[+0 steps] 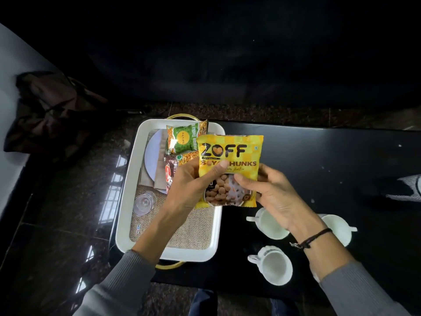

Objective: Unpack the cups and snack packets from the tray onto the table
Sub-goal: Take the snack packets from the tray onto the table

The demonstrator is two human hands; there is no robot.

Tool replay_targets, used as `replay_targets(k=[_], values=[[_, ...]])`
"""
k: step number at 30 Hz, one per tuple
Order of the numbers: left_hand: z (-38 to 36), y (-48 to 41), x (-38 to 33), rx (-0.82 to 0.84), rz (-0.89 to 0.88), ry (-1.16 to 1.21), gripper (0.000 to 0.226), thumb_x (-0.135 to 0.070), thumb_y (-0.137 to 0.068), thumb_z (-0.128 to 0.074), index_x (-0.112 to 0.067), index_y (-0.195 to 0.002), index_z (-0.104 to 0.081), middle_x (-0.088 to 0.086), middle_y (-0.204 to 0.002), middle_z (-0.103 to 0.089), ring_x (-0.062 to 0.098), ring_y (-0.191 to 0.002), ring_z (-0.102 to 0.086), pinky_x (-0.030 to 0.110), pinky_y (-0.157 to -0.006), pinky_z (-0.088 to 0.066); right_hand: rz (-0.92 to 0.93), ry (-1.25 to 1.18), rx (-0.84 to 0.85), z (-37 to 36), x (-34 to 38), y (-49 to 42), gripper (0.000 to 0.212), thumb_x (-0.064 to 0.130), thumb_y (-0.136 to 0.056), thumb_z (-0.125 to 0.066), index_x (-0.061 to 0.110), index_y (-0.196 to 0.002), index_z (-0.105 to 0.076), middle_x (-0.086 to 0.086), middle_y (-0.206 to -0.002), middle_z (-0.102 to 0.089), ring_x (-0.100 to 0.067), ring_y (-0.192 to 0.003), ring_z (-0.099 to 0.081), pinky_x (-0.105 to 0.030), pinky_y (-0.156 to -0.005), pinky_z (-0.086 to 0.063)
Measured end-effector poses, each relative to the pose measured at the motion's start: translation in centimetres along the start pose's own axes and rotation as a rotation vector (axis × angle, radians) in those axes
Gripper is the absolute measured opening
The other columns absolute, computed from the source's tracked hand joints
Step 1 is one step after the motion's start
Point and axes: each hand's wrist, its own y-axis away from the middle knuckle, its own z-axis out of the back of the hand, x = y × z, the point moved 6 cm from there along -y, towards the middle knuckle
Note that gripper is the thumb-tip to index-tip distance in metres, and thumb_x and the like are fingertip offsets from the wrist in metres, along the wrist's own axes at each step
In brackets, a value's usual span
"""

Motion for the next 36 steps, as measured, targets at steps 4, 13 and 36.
replay_targets(k=[4,13,36], values=[[-1.7,-0.9,-0.1,-0.006,0.015,-0.051,0.021,-0.017,-0.083,-0.080,-0.011,-0.102,-0.072,0.006,-0.096,-0.080,0.022,-0.087,-0.078,0.032,-0.074,-0.063,-0.020,0.031,0.005,1.4,0.4,0.0,0.049,0.026,-0.070,-0.085,0.018,-0.117,-0.073,-0.006,-0.111,-0.079,-0.028,-0.110,-0.073,-0.051,-0.099,-0.054],[-5.3,-3.5,2.7,-0.101,0.197,-0.051,0.038,-0.049,-0.092,-0.066,-0.021,-0.118,-0.065,-0.006,-0.106,-0.073,0.007,-0.105,-0.068,0.037,-0.103,-0.049,0.069,0.128,-0.190,6.2,2.0,-1.2,0.023,0.027,-0.092,-0.074,0.014,-0.111,-0.074,0.001,-0.104,-0.081,-0.016,-0.100,-0.077,-0.032,-0.086,-0.058],[-8.5,-9.1,4.4,-0.013,-0.089,-0.820,0.051,-0.005,-0.095,-0.062,-0.017,-0.144,-0.052,0.006,-0.160,-0.033,0.018,-0.142,-0.040,-0.008,-0.091,-0.016,0.250,0.917,-0.415,9.1,3.0,-6.7,0.025,0.025,-0.092,-0.073,0.021,-0.116,-0.072,-0.002,-0.114,-0.054,-0.013,-0.093,-0.058,-0.022,-0.080,-0.045]])
